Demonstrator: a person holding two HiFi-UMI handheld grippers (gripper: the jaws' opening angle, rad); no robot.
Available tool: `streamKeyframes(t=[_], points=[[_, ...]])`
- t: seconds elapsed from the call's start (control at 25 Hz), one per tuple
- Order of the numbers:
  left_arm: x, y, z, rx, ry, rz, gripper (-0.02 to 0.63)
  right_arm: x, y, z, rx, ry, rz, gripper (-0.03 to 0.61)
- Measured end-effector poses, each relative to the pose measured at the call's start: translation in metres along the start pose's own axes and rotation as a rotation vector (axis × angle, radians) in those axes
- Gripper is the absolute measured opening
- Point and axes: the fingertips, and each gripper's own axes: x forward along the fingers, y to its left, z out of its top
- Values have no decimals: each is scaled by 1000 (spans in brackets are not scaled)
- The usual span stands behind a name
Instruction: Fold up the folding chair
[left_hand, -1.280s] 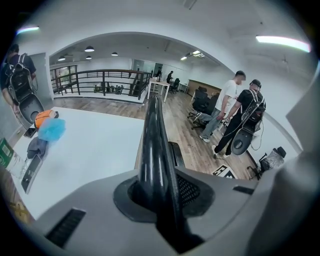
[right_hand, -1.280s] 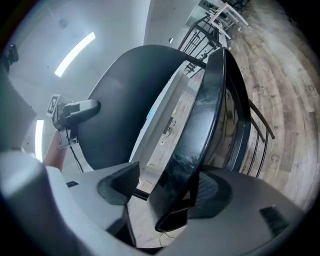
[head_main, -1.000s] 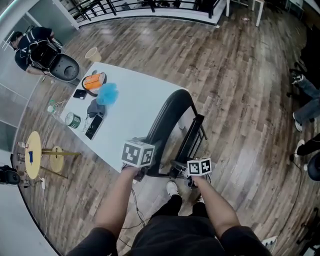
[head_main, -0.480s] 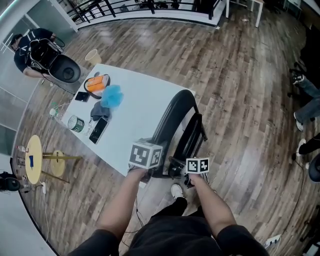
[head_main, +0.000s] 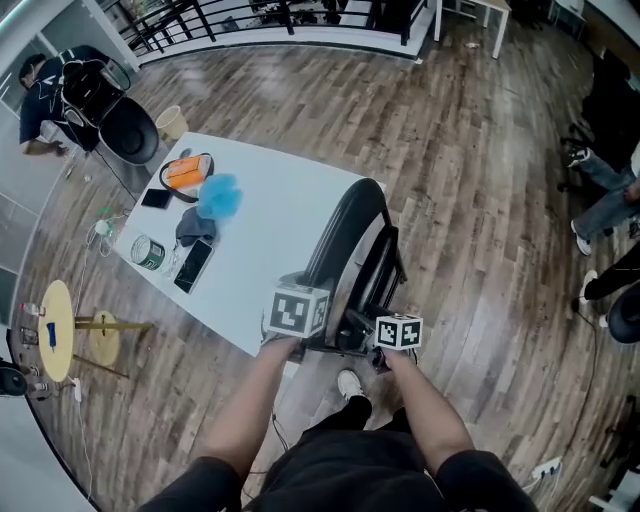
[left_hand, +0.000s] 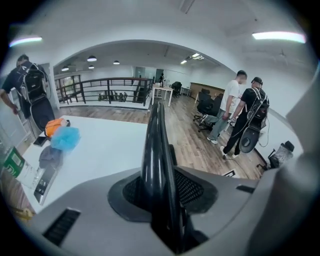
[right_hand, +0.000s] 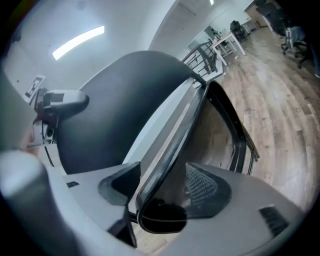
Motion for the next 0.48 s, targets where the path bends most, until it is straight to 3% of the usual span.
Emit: streamKeyframes(t=[0.12,0.32,0.48], points=[[-20,12,0,3,-52,34,144,-32,0,13,20,-89,-6,275],[-17,11,-6,-61,-86,-48,146,-59,6,10,7,-118,4,275],[-33,14,-11,-19,-121,20,172,-86,18,2,-62,-157,-30,275]])
